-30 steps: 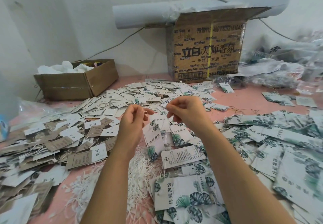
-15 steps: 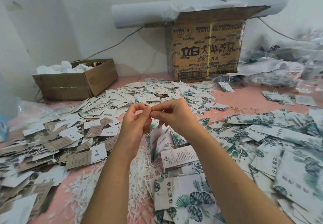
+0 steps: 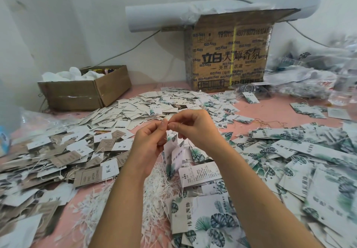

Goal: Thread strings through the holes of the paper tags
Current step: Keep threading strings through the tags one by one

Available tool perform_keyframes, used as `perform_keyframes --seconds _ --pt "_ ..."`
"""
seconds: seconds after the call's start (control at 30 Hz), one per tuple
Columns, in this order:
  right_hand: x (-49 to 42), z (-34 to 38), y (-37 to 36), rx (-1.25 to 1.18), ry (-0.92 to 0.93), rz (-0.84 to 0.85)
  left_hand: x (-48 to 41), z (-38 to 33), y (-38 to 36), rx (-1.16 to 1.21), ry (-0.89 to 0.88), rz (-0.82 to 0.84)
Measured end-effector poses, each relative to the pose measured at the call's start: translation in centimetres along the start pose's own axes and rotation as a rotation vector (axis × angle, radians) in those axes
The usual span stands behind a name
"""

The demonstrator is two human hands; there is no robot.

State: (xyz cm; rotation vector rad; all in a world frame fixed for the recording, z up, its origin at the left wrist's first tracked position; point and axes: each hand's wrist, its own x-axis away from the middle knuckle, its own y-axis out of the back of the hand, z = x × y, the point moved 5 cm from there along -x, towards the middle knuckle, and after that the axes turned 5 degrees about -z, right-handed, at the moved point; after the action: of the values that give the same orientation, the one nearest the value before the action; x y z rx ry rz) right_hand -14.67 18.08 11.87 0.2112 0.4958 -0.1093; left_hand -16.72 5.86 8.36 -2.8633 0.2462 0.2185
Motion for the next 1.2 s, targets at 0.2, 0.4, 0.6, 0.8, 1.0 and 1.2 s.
perform_keyframes --seconds 0.2,0.4,0.6,0.8,1.0,1.2 --pt "-0.1 -0.2 0.4 -0.007 -0.033 -0.005 0.0 0.0 0.1 -0.072 -0.037 0.038" --pt "0.0 -0.4 0.8 -0.050 -0.113 -0.020 -0.1 -0.1 -0.1 -0.198 -0.090 -0.017" --pt "0.1 -0.4 1.2 -0.011 -0.127 -0.023 -0.1 -0.2 -0.4 -0.282 -0.138 -0.013" --pt "0.1 -0.4 1.0 0.024 -0.131 0.006 0.0 -0.4 -0.5 -0.318 -0.188 -0.001" --pt "0.1 -0.5 1.2 -0.027 -0.138 -0.011 0.0 -0.6 -0.5 -0.333 -0.216 -0.001" --pt "0.0 -0.7 1.2 -0.039 -0.173 -0.031 0.1 -0.9 -0.5 -0.408 -0.298 -0.058"
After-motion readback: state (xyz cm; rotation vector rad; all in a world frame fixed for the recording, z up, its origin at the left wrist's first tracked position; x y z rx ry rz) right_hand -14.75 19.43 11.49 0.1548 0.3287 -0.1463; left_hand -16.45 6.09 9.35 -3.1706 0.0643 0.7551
